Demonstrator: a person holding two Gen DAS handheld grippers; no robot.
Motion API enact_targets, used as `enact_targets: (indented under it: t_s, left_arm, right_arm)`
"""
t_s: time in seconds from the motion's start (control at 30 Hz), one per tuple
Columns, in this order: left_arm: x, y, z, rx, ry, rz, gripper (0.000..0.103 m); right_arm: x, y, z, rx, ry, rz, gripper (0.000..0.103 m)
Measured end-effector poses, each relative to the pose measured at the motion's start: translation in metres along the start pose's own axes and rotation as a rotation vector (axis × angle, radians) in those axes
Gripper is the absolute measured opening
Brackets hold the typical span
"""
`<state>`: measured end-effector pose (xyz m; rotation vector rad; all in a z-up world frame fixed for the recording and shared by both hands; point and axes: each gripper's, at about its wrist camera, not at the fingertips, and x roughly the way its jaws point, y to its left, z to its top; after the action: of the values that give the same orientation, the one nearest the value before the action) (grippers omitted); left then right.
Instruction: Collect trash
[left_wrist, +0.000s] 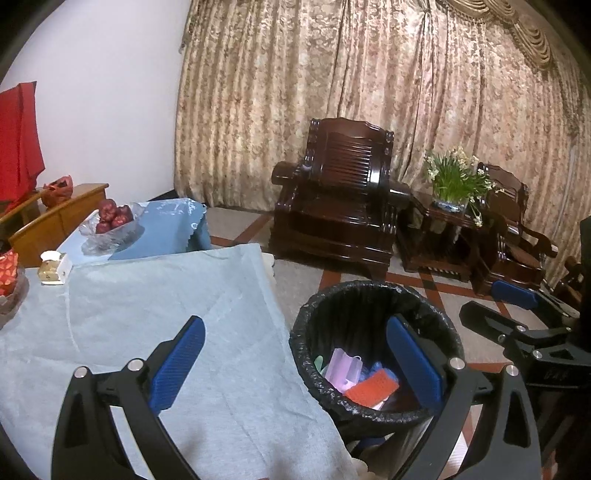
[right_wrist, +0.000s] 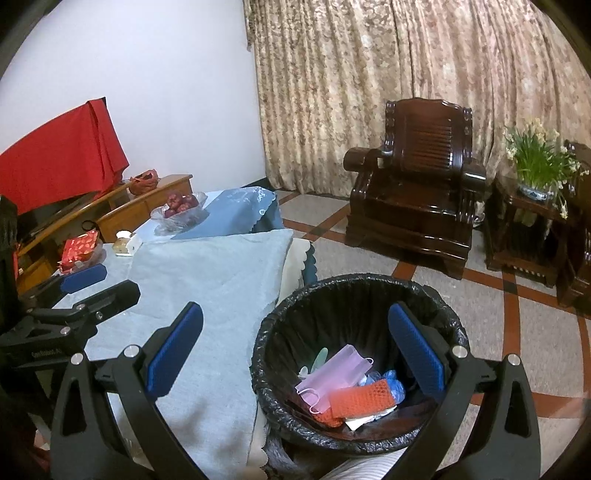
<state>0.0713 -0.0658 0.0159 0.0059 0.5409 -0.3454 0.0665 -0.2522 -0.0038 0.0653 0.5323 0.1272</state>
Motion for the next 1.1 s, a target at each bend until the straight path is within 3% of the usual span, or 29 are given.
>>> enact_targets:
  t_s: [1.1]
  left_arm:
    - [-0.008, 0.011, 0.002, 0.006, -0.003, 0.020, 0.097]
  right_arm:
    - [0.000, 0.010, 0.001, -0.013, -0.003, 0.001, 0.098]
